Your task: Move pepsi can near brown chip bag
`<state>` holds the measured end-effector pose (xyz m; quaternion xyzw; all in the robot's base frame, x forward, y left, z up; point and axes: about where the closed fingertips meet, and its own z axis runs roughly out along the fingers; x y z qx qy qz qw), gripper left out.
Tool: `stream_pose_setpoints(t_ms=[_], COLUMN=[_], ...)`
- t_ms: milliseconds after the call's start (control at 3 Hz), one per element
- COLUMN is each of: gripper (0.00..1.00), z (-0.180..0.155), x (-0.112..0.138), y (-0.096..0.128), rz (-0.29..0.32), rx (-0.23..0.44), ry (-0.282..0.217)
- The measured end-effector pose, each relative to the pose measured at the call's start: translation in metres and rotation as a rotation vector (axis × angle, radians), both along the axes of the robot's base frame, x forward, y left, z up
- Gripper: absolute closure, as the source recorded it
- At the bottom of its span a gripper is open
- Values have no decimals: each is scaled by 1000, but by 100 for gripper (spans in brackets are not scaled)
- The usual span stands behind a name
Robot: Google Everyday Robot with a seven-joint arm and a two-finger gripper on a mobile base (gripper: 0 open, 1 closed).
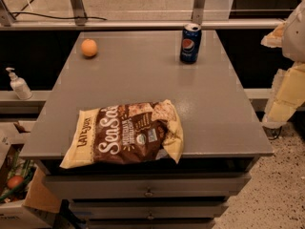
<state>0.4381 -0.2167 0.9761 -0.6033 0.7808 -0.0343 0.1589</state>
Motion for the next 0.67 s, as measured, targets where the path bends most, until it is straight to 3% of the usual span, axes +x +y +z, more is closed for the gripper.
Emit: stream_pose_setpoints(t_ms=[333, 667], gripper=[0, 0], z=[0, -20], x=[1, 7], y=[1, -1], rz=[3, -48], rx=[-4, 26], ry=[-17, -43])
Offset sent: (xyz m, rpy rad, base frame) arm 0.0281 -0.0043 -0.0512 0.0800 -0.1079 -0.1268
